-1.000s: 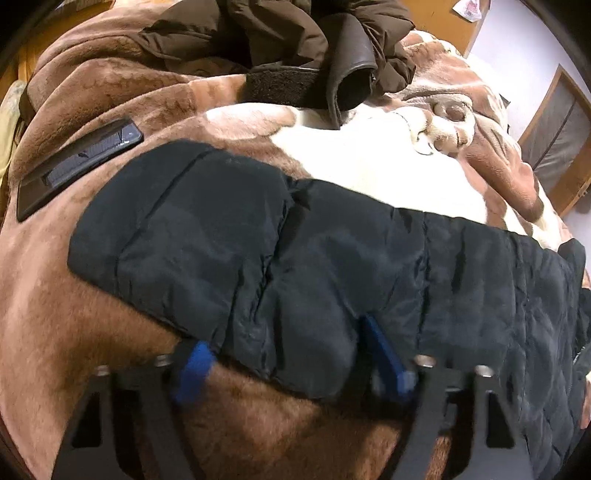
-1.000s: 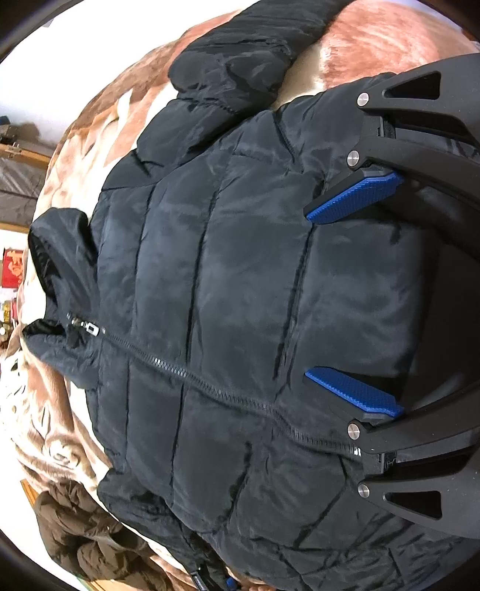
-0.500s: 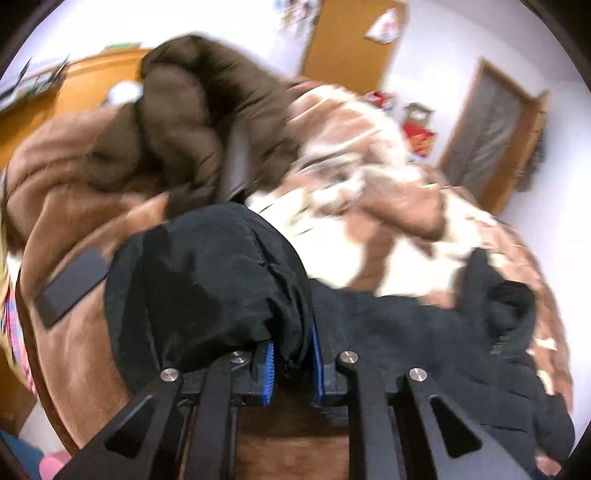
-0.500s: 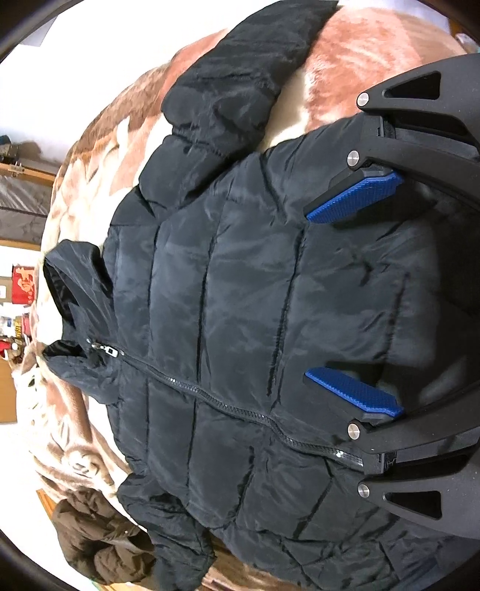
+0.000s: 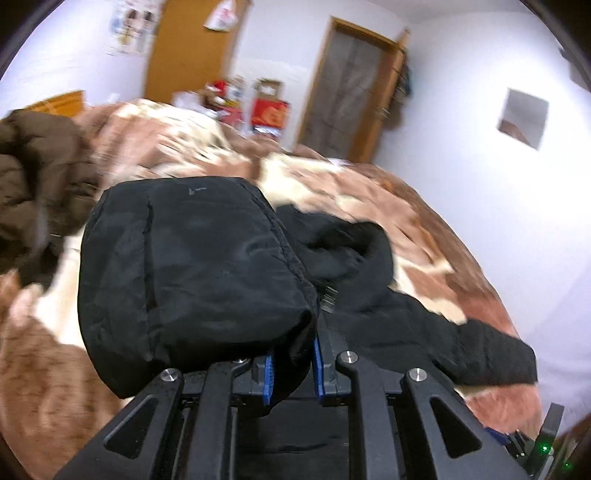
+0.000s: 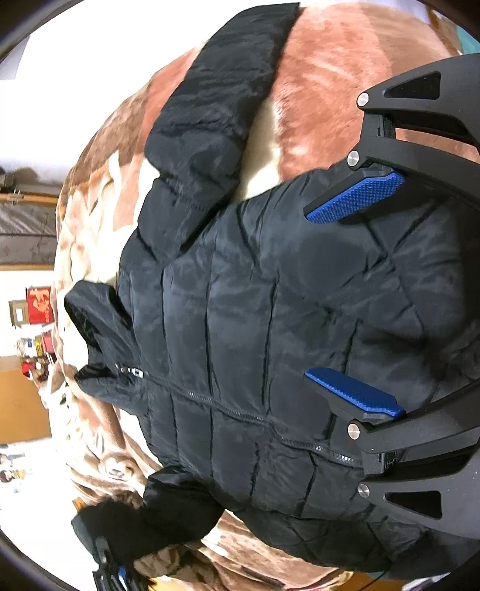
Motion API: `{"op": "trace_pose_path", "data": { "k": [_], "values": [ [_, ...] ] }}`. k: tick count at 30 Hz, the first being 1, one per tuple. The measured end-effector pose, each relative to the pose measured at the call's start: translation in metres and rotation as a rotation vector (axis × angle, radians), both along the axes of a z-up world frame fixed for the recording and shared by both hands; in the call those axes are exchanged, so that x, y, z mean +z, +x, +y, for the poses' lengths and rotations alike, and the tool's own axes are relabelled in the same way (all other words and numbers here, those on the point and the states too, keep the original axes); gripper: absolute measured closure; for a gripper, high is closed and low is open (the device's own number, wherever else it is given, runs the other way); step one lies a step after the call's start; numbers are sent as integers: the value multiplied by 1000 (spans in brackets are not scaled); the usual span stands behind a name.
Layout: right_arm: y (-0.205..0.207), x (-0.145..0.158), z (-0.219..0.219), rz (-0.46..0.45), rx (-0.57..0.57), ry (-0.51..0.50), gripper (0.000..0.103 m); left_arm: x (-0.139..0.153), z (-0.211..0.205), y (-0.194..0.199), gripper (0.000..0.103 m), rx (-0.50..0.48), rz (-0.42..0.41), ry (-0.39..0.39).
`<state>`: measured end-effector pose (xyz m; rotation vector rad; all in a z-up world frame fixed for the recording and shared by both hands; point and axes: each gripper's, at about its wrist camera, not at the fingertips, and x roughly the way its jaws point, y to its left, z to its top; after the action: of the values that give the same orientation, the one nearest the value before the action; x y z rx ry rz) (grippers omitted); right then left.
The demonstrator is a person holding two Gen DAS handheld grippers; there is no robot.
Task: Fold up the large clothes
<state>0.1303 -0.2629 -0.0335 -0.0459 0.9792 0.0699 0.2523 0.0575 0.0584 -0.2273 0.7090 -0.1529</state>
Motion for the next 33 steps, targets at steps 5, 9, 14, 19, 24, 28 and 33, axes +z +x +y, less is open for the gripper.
{"op": "trace_pose_path", "data": {
  "k": [5, 9, 14, 19, 24, 28, 33],
  "values": [
    [1, -4, -20, 6, -33, 28, 23, -53, -66, 33, 86, -119, 113, -25],
    [2, -8, -35, 9, -60, 43, 22, -100, -111, 44, 71, -184, 202, -43],
    [7, -8, -45, -1, -77, 55, 22, -133, -130, 50, 34, -238, 270, -115],
    [11, 1, -42, -34, -75, 65, 23, -108, -129, 32, 23, -306, 228, -182],
    [18, 15, -29, -77, -69, 71, 23, -74, -112, 17, 11, -343, 134, -202],
    [29, 21, -17, -95, -54, 64, 23, -67, -75, 23, 11, -262, 85, -124],
    [67, 4, 3, -54, -6, 69, 29, -93, -7, 49, 25, -74, 133, 33]
  ]
}}
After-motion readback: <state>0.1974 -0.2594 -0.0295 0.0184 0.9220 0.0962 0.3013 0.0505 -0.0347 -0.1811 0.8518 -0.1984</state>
